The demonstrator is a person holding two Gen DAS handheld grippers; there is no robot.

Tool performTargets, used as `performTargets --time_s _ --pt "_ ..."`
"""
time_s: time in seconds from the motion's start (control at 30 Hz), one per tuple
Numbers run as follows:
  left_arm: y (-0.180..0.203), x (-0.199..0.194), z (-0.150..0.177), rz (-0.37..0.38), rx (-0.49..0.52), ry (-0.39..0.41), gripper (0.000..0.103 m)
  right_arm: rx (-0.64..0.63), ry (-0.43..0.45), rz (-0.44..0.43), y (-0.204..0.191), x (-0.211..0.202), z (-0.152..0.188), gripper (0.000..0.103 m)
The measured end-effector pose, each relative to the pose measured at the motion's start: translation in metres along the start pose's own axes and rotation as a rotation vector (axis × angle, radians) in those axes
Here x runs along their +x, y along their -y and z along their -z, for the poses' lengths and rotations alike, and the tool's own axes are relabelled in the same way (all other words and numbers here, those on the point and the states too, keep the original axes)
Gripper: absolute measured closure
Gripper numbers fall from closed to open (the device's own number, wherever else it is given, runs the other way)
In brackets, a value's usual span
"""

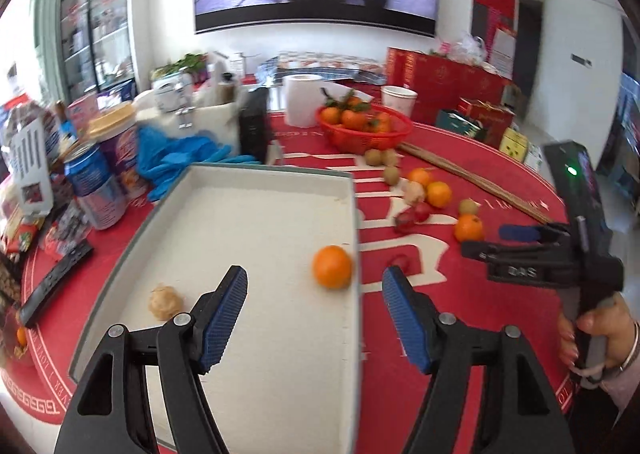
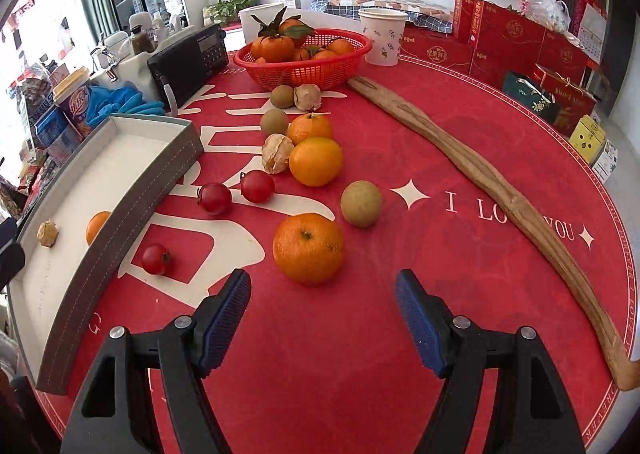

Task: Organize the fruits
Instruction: 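Grasp a mandarin with the right tool while the left tool moves toward a red tomato, then grasp the red tomato with the left tool while the right tool holds the mandarin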

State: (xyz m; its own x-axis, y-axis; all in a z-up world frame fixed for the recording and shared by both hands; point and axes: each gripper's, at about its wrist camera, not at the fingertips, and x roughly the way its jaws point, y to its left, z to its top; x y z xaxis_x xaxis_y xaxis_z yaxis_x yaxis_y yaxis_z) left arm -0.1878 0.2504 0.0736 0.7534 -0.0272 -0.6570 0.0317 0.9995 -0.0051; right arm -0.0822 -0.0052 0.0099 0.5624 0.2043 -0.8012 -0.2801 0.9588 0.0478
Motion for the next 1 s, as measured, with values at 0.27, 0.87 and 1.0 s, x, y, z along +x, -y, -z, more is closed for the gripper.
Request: performTargets --time_s 0.27,0.87,1.0 --pt "0.067 0.037 -0.005 0.012 0.136 -0.074 0.029 0.008 0.009 -0.025 0.009 0.013 -0.009 0.064" --pt "0.101 0.116 -0.014 -0.085 0.206 -0.155 0.035 0.162 0.034 -0.096 0.075 -0.012 0.001 0.064" --pt "0.098 0.108 -0.012 -0.036 0.191 -0.13 0.04 0.152 0.05 -0.115 0.071 -0.016 -0.001 0.064"
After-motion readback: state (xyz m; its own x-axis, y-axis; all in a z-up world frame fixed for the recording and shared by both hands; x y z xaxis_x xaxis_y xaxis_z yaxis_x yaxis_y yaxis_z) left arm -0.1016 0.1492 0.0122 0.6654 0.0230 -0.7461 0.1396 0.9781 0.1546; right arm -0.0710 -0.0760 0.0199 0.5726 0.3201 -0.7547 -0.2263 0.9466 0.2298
